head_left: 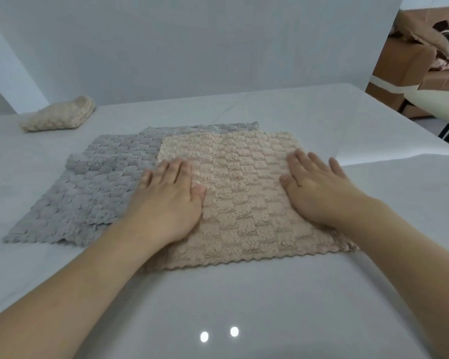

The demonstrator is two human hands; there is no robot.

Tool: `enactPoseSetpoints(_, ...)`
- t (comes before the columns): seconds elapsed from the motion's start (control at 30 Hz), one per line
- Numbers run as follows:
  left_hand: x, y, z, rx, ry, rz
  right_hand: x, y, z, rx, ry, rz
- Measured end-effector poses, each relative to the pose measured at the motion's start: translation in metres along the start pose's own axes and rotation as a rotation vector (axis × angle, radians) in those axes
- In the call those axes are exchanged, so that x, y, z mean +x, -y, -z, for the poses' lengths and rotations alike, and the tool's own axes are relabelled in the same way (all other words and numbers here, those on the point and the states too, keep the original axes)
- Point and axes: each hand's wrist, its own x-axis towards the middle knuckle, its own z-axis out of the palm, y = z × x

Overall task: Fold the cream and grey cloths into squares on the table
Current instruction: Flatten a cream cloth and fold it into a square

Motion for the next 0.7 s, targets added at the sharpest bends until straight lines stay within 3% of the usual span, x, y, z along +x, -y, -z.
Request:
enactPoseSetpoints(0.1,-0.016,-0.02,0.002,-0.081,-0.036,-0.106,-0.018,0.023,0.0,0.058,-0.066,0.108)
enactPoseSetpoints(0.2,-0.037,-0.023,-0.012,-0.054,-0.037,-0.243,-0.04,0.028,-0.01,0.037,0.004,0.206)
enactPoseSetpoints(0.33,-0.039,0.014,-0.003,0.022,-0.052,-0.063,-0.036,0.007,0.005,-0.074,-0.053,-0.047)
enactPoseSetpoints(0.4,-0.043,0.003,0.002,-0.063,-0.081,-0.118,-0.043,0.028,0.002,0.003,-0.104,0.114)
enactPoseSetpoints(0.47,-0.05,-0.011,-0.003,-0.116,-0.042,-0.227,-0.054,0.041,-0.008,0.053,-0.035,0.229)
enactPoseSetpoints(0.53,-0.052,0.0,-0.01,-0.068,-0.013,-0.227,-0.051,0.023,-0.011,0.016,0.008,0.143)
enactPoseSetpoints(0.63,-0.04,0.015,-0.004,-0.045,-0.042,-0.053,-0.044,0.006,0.001,0.026,-0.052,-0.038)
enactPoseSetpoints(0.7,-0.033,-0.006,0.0,-0.119,-0.099,-0.129,-0.045,0.029,-0.001,0.081,-0.098,0.121)
